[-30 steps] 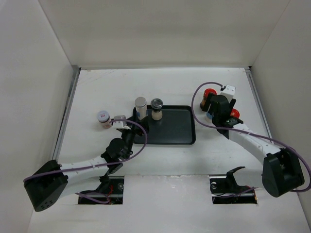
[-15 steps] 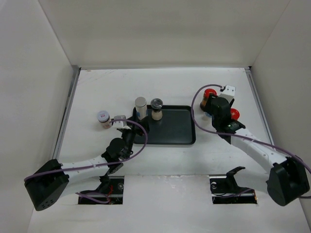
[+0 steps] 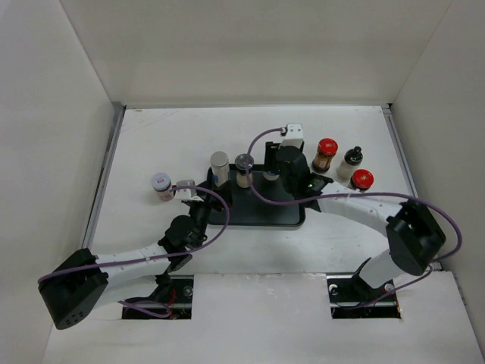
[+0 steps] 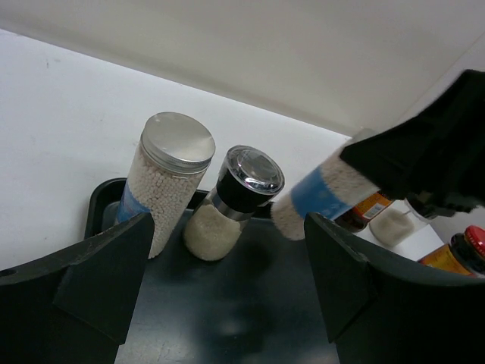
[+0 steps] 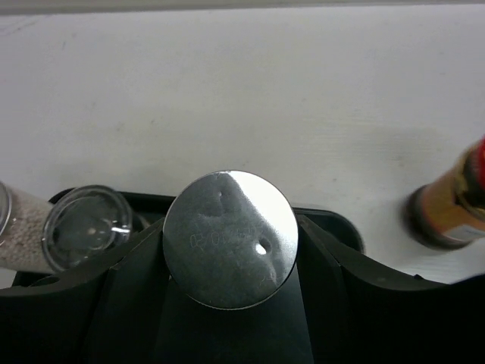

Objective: Organize the condiment bottles

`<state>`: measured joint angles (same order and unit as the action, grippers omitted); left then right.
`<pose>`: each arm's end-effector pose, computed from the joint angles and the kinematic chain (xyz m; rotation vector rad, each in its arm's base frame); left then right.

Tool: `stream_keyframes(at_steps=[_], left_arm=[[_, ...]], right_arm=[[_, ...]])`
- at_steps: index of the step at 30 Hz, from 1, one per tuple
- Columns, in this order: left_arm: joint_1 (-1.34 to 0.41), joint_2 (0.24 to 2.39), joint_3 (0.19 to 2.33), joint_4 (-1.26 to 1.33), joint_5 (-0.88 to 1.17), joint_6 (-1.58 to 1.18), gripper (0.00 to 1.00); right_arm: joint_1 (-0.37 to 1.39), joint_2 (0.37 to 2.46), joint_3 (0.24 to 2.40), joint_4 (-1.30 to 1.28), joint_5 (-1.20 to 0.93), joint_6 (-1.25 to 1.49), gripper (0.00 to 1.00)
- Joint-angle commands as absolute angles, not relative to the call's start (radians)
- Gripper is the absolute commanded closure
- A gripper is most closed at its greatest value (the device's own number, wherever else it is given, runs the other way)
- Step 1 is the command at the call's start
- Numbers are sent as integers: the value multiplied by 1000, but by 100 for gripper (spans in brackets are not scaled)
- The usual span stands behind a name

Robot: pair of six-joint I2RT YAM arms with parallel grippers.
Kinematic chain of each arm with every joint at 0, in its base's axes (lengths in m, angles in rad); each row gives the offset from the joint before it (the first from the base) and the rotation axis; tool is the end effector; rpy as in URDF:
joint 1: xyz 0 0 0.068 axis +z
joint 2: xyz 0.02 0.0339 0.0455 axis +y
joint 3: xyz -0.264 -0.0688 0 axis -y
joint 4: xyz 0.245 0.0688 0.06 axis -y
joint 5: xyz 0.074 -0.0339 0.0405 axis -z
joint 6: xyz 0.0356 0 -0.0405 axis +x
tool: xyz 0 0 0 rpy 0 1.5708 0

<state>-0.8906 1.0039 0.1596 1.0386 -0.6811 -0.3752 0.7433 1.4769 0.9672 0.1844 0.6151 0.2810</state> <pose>0.1341 -0.1302 0.2125 -0.2147 1.4292 -0.5754 0.2613 0.2123 0.2762 -0.0127 1.8369 0.1344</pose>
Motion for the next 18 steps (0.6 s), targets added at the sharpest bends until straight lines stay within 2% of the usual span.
stream_keyframes(at_steps=[1, 12, 13, 16, 18], left_arm=[[-884, 979, 166, 1097, -689, -387, 20], [-878, 988, 164, 1097, -689, -393, 20], [-878, 989, 164, 1097, -689, -394, 20], [-878, 986, 166, 1097, -689, -394, 20], [-875, 992, 166, 1097, -689, -394, 20]], right_arm=[[774, 1544, 1078, 333, 606, 265, 47], [791, 1664, 1086, 359, 623, 270, 43], [791, 1666, 1083, 359, 624, 270, 39], [794, 1648, 1071, 350, 626, 273, 16], [794, 1609, 1059, 344, 627, 273, 9]])
